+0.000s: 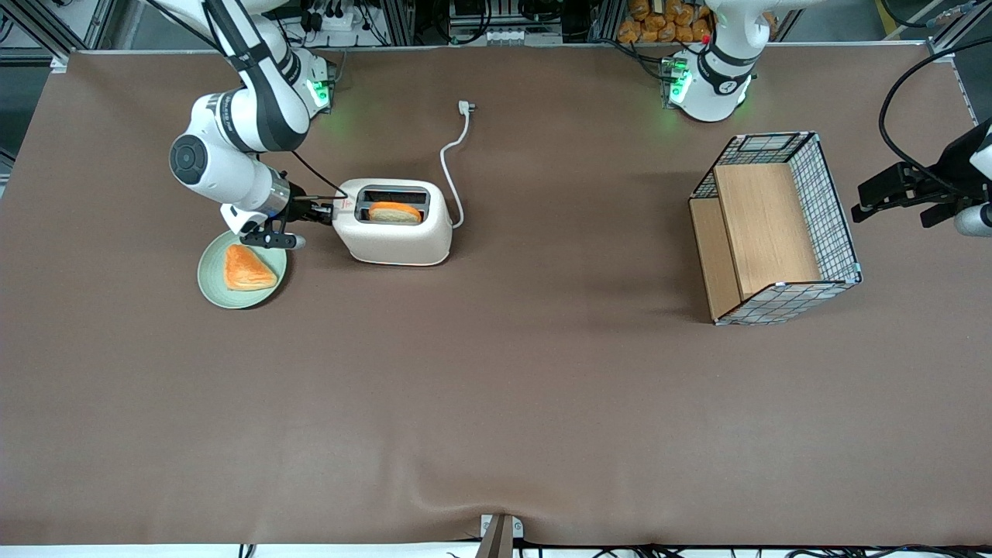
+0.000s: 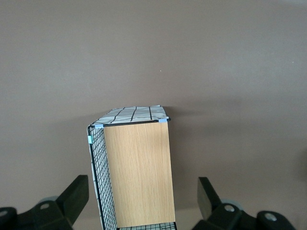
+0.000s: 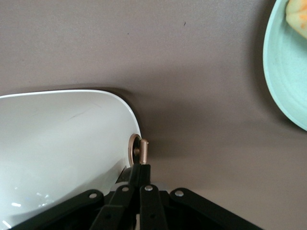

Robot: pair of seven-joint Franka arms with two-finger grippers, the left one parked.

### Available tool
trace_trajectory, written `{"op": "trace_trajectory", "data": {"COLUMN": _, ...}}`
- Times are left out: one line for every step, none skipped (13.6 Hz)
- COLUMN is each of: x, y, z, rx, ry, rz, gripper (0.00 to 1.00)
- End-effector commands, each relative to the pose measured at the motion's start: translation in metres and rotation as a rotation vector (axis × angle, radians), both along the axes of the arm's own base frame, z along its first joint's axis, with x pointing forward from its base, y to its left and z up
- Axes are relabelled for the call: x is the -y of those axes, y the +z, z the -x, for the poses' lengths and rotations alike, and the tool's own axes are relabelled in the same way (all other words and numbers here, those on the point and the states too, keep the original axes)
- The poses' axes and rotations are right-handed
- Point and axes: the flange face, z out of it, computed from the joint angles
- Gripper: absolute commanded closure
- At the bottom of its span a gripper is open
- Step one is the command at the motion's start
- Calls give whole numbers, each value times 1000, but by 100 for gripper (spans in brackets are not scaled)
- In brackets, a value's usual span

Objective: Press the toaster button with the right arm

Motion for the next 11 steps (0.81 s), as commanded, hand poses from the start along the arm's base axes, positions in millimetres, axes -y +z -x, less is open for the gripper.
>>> {"op": "trace_trajectory", "data": {"x": -3, "y": -22, "z": 6, "rx": 12, "ry": 46, "rz": -1, "gripper": 100}}
{"op": "trace_trajectory", "data": {"x": -2, "y": -22, "z": 6, "rx": 9, "ry": 46, "rz": -2, "gripper": 100}}
{"op": "trace_trajectory", "data": {"x": -1, "y": -22, "z": 5, "rx": 8, "ry": 44, "rz": -3, "gripper": 100}}
{"op": "trace_trajectory", "data": {"x": -1, "y": -21, "z": 5, "rx": 9, "ry": 44, "rz": -3, "gripper": 100}}
{"op": "trace_trajectory", "data": {"x": 0, "y": -20, "z": 4, "rx": 9, "ry": 42, "rz": -4, "gripper": 100}}
{"op": "trace_trajectory", "data": {"x": 1, "y": -17, "z": 4, "rx": 11, "ry": 40, "rz": -7, "gripper": 100}}
{"op": "trace_trajectory", "data": {"x": 0, "y": -14, "z": 2, "rx": 2, "ry": 41, "rz": -13, "gripper": 100}}
{"op": "trace_trajectory", "data": {"x": -1, "y": -10, "z": 0, "rx": -8, "ry": 45, "rz": -19, "gripper": 100}}
{"op": "trace_trajectory", "data": {"x": -1, "y": -6, "z": -1, "rx": -16, "ry": 46, "rz": -25, "gripper": 100}}
{"op": "trace_trajectory", "data": {"x": 3, "y": -3, "z": -4, "rx": -17, "ry": 39, "rz": -29, "gripper": 100}}
{"op": "trace_trajectory", "data": {"x": 6, "y": -2, "z": -5, "rx": -18, "ry": 34, "rz": -30, "gripper": 100}}
